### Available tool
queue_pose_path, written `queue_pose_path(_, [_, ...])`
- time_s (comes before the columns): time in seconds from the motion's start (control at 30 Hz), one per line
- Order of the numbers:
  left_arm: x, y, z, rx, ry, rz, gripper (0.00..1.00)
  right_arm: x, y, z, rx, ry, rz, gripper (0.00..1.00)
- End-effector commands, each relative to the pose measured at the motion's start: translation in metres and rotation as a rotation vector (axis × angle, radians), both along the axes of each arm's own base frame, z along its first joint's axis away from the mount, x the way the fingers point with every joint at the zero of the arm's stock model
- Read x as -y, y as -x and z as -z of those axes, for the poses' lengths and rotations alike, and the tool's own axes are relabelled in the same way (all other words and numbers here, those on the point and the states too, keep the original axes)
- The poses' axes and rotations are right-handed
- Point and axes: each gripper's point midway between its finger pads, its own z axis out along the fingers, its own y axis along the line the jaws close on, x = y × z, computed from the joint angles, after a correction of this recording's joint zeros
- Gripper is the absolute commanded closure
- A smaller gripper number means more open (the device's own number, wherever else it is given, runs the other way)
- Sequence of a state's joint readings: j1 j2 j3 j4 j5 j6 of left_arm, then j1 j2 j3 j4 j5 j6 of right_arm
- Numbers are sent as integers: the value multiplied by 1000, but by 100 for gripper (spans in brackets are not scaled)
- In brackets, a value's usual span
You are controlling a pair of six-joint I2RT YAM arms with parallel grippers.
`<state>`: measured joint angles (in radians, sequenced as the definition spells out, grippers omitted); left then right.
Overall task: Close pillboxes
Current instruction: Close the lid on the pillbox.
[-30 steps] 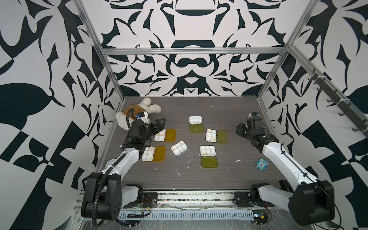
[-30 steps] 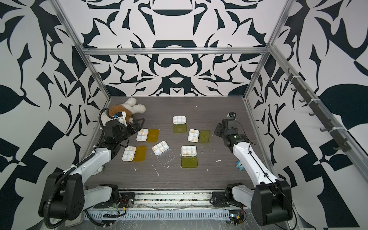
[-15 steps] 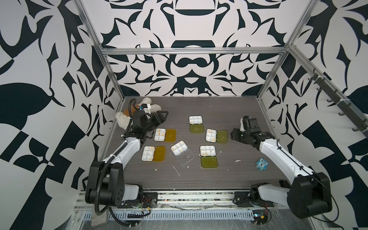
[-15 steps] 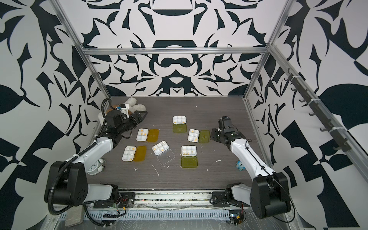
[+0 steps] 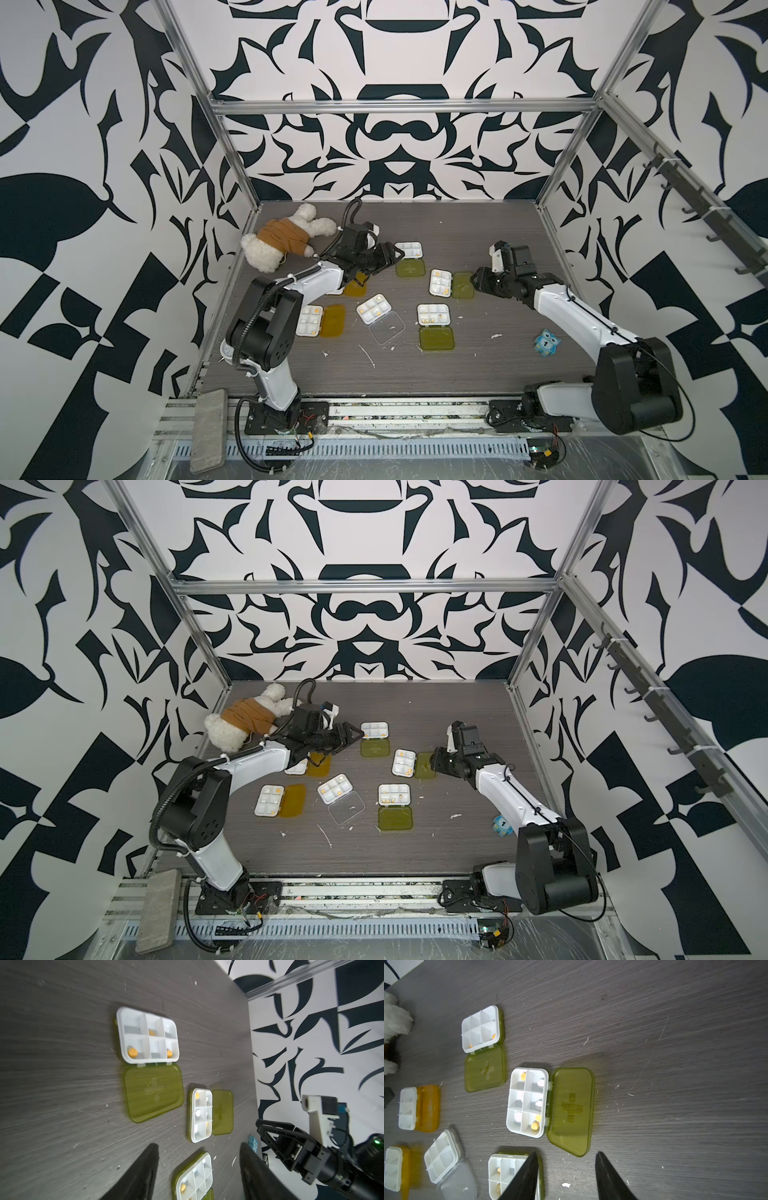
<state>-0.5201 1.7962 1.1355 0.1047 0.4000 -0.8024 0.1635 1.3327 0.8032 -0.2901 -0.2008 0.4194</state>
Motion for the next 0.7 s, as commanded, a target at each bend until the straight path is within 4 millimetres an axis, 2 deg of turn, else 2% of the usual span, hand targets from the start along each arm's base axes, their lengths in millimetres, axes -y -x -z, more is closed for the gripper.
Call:
queue_pose_path(0.0, [16,7,16,-36,-106,26,39,-4,-3,2,24,-18,-33,53])
queue_pose_path(0.1, [33,10,27,-48,-140,64,42,0,-3,11,7,-32,-26,53])
queue_pose_path(0.2, [48,15,38,-76,-151,100,46,4,-3,11,9,-36,-17,53])
queue_pose_path(0.33, [63,20,55,-107,-166,132,47,12,-5,15,8,-31,13,52])
queue_pose_path(0.47, [77,24,64,-135,-160,171,51,10,-6,22,0,-53,5,53])
queue_pose_path(0.6, [83,26,70,-158,-152,194,62,9,-8,23,-3,-59,1,61])
queue_pose_path(0.67, [79,26,72,-155,-174,187,64,12,-10,23,0,-54,4,71])
